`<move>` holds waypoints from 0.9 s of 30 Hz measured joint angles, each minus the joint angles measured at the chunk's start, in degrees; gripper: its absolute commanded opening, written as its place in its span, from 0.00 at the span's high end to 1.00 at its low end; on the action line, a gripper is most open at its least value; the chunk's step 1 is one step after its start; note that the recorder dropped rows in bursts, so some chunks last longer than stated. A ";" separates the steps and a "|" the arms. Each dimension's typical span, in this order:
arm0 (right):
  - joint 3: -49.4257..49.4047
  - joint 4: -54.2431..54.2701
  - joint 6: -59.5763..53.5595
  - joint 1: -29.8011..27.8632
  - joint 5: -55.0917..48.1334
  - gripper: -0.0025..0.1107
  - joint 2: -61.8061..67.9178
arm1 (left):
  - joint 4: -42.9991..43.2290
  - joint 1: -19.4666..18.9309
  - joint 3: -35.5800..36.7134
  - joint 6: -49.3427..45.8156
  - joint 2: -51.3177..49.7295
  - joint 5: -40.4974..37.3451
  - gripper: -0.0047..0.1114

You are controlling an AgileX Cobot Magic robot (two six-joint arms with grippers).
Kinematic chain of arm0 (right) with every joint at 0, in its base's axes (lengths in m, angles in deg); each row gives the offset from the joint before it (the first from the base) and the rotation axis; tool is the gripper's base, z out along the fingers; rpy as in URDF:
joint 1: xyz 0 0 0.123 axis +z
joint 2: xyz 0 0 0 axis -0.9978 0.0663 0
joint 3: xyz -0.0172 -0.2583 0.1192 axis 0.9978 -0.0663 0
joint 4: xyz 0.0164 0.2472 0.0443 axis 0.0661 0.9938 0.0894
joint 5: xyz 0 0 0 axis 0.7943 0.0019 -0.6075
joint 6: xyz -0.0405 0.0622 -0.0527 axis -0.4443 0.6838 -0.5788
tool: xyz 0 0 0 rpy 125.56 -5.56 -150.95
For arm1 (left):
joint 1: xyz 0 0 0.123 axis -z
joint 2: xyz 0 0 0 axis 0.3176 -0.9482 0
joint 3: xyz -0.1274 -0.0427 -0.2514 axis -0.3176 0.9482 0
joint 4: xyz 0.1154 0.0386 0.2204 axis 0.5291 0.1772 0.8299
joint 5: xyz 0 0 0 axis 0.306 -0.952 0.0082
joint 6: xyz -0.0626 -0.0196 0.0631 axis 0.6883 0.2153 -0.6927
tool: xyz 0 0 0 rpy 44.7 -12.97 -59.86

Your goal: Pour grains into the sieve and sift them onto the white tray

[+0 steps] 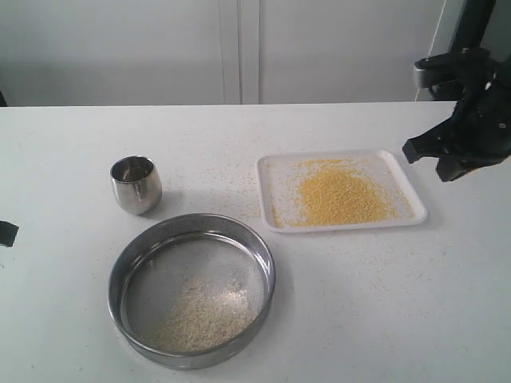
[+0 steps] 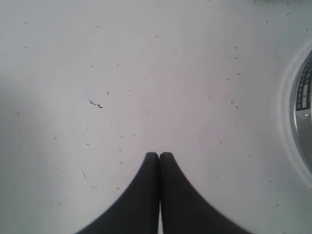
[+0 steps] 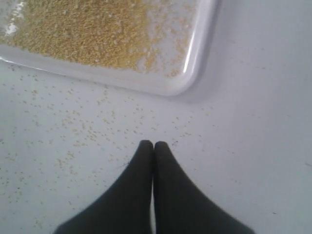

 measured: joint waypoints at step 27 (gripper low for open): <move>-20.70 7.48 -4.87 -2.92 15.92 0.98 -33.47 | 0.00 0.00 0.00 0.00 0.00 0.00 0.96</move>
